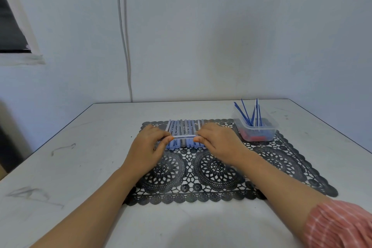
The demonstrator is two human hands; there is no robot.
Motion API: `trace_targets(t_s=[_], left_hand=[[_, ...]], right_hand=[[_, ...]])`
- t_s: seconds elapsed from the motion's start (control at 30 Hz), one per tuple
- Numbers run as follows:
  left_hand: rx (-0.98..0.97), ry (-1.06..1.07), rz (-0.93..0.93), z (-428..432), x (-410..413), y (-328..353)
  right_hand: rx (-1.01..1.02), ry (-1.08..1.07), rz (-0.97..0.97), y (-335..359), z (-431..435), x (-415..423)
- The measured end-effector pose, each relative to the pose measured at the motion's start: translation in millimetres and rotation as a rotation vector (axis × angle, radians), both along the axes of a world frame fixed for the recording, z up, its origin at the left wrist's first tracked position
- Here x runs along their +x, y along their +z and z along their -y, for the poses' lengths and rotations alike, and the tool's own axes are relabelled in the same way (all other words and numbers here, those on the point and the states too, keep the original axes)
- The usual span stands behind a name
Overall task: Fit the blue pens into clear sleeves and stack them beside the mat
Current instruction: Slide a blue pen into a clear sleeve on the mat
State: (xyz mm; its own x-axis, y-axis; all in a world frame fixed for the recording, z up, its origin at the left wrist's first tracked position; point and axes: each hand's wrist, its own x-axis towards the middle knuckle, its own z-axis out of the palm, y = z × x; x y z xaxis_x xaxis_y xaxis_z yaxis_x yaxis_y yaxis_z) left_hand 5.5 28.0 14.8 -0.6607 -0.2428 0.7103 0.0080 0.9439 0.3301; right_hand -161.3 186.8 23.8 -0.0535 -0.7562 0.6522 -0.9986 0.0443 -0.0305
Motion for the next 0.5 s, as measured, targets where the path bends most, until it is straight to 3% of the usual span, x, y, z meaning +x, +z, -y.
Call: trace_targets(t_s=[0.13,0.3,0.5], left_hand=[[0.008,-0.005,-0.004,0.8,0.3,0.9],[0.005,-0.016,-0.01,0.6,-0.5,0.6],[0.01,0.005,-0.015,1.3,0.5,0.7]], right_hand=[[-0.02,-0.063,0.073,3.3,-1.6,4.7],[-0.188,-0.041,-0.016,2.2,2.0,7.3],[-0.154,-0.049,0.06,3.2,1.0,8.6]])
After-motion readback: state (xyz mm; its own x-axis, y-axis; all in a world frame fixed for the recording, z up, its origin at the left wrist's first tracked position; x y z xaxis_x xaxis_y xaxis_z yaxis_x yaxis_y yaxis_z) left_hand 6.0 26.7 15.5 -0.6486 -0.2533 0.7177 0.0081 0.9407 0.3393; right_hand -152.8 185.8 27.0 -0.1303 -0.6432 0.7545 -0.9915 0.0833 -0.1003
